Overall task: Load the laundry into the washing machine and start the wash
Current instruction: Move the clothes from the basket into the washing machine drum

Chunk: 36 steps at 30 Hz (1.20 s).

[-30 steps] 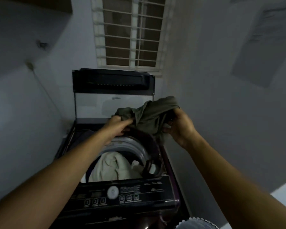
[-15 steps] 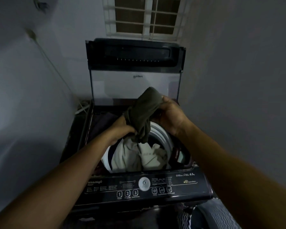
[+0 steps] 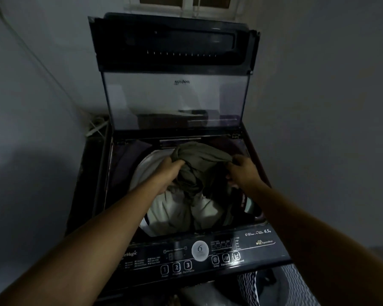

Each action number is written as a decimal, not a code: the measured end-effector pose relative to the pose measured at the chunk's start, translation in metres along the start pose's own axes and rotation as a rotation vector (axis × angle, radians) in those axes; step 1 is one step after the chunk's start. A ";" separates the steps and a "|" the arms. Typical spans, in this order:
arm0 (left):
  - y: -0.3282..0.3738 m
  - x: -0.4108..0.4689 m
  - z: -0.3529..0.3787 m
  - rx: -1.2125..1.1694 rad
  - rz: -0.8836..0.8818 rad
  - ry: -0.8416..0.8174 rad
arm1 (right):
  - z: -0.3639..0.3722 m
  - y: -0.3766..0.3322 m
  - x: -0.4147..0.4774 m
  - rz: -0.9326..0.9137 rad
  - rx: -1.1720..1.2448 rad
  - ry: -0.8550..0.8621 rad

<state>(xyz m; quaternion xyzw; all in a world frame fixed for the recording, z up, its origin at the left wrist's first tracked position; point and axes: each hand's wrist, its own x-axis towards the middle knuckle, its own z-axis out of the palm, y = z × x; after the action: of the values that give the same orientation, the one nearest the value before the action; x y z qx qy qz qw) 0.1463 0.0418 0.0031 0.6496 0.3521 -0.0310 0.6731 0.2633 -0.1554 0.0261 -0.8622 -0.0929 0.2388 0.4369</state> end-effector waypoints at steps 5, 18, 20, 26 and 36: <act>-0.009 0.018 0.012 0.019 -0.086 -0.122 | 0.014 0.014 0.006 0.220 0.150 -0.238; 0.018 0.023 0.036 0.175 -0.018 -0.080 | -0.034 0.010 0.003 0.068 0.008 -0.234; 0.034 0.018 0.052 0.187 0.013 -0.107 | -0.054 0.005 -0.002 0.042 -0.024 -0.187; 0.080 -0.009 0.128 0.278 0.178 -0.154 | -0.134 0.012 -0.027 0.001 -0.048 -0.076; 0.087 -0.074 0.319 0.390 0.303 -0.354 | -0.295 0.128 -0.093 0.119 -0.011 0.048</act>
<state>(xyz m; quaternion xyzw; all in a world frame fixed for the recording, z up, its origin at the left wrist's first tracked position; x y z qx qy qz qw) 0.2726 -0.2619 0.0867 0.7962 0.1159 -0.1102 0.5835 0.3220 -0.4754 0.1036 -0.8740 -0.0324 0.2432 0.4195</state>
